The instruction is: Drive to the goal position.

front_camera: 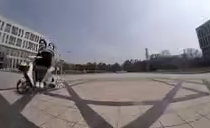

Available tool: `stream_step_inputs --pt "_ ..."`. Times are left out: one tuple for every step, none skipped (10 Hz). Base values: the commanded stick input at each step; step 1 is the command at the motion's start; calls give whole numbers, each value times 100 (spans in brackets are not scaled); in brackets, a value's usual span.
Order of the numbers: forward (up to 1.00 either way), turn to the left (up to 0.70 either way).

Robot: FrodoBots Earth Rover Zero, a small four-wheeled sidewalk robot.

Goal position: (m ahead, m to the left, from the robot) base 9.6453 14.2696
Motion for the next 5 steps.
stream_step_inputs --pt "85 0" --pt "85 0" --pt "85 0" --pt "85 0" --pt "85 0"
